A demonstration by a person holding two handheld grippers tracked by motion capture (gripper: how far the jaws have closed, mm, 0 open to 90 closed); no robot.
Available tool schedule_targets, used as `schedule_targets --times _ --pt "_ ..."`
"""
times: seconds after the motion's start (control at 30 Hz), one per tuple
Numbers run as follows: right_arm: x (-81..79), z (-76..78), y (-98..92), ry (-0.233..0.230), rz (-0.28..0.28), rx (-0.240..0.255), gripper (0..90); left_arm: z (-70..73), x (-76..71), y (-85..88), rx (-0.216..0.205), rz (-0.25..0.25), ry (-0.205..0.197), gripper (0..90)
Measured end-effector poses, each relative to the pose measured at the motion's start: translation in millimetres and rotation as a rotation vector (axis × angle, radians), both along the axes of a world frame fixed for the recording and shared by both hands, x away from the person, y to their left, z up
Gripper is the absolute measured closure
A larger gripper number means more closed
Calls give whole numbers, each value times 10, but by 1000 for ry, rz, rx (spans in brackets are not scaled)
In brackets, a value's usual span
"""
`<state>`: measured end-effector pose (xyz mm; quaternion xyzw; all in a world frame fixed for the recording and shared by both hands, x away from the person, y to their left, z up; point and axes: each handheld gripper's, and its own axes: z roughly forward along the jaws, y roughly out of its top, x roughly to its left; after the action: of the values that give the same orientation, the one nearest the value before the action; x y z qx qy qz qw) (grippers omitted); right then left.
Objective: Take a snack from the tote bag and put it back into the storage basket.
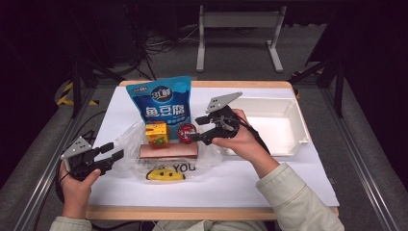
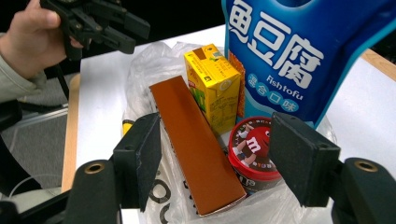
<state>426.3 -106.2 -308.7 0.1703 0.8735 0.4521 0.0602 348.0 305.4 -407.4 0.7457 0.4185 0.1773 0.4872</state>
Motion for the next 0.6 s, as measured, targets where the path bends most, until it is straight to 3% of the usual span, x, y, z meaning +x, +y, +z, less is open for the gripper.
schedule_targets --times 0.33,0.6 --pt "143 62 161 42 37 -68 332 -21 67 -35 19 -16 7 440" --pt "189 65 285 25 102 -96 333 -25 87 -34 15 -18 7 439"
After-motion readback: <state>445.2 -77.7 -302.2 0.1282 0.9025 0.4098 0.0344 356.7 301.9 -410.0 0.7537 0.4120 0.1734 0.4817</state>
